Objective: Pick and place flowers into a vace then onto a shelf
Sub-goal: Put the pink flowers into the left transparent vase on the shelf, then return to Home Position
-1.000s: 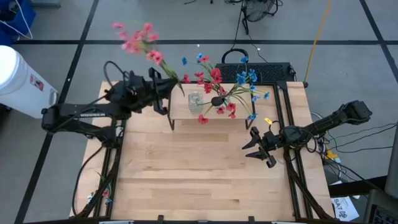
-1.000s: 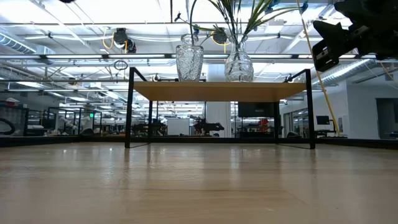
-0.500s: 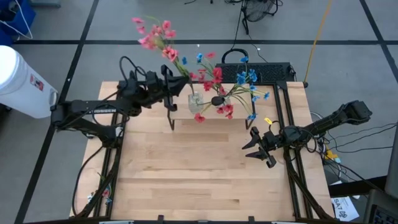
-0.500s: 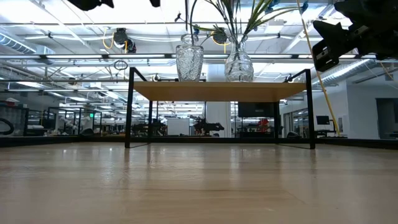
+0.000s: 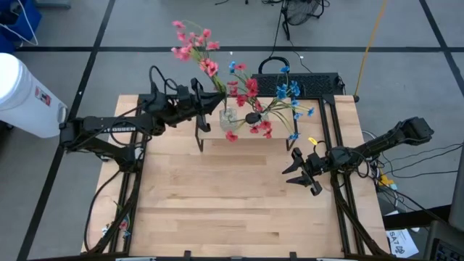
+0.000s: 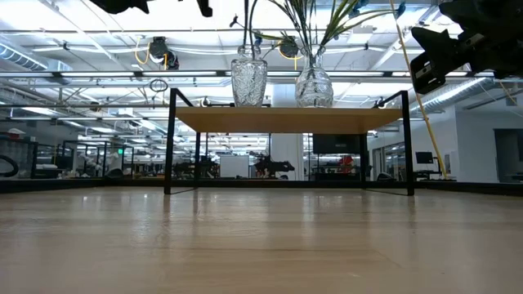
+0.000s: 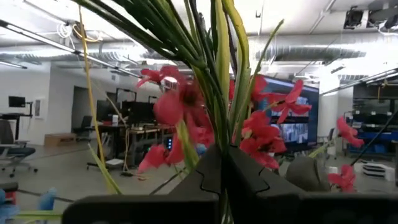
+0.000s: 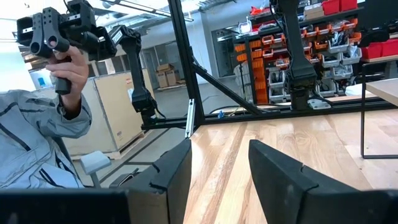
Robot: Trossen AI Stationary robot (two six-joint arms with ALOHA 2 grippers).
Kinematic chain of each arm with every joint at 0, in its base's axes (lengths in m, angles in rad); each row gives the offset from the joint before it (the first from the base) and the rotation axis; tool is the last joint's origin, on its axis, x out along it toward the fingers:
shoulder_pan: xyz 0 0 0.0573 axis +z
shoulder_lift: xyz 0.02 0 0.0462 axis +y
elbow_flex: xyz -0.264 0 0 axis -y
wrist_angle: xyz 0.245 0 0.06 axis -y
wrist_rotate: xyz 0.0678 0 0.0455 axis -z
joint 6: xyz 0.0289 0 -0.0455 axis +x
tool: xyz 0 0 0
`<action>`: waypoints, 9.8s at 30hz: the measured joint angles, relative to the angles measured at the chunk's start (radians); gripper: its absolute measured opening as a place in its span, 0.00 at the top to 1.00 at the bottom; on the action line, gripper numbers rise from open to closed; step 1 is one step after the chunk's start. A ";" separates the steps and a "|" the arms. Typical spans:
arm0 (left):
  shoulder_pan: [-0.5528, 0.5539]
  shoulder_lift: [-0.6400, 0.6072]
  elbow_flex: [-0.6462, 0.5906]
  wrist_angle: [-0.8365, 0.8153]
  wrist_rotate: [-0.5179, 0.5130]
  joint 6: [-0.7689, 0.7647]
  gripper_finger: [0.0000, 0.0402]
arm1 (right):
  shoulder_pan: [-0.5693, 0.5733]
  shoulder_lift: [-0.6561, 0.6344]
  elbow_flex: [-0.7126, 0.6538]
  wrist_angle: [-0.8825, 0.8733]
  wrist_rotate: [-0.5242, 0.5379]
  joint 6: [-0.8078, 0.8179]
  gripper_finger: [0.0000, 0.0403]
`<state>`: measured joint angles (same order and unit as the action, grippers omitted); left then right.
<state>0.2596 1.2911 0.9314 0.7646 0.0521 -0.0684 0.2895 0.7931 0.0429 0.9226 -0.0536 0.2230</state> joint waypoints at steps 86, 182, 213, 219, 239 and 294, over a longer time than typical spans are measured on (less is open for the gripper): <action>-0.076 0.000 -0.009 -0.537 -0.408 -0.044 0.91 | 0.000 0.000 0.000 0.000 0.000 0.000 0.63; -0.217 -0.011 -0.006 -0.660 -0.515 0.092 0.47 | 0.000 0.000 0.000 0.000 0.000 0.000 0.63; -0.364 -0.010 -0.006 -0.733 -0.603 0.273 0.47 | 0.000 0.000 0.000 0.000 0.000 0.000 0.63; -0.394 -0.010 -0.007 -0.740 -0.573 0.232 0.47 | 0.000 0.000 0.000 0.000 0.000 0.000 0.63; -0.509 -0.010 -0.007 -0.739 -0.524 0.150 0.47 | 0.000 0.000 0.000 0.000 0.000 0.000 0.63; -0.769 -0.011 -0.615 0.037 -0.398 0.029 0.98 | 0.000 0.000 0.000 0.000 0.000 0.000 0.63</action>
<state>-0.5092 1.2804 0.3161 0.8017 -0.3456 -0.0399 0.2893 0.7933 0.0429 0.9226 -0.0536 0.2230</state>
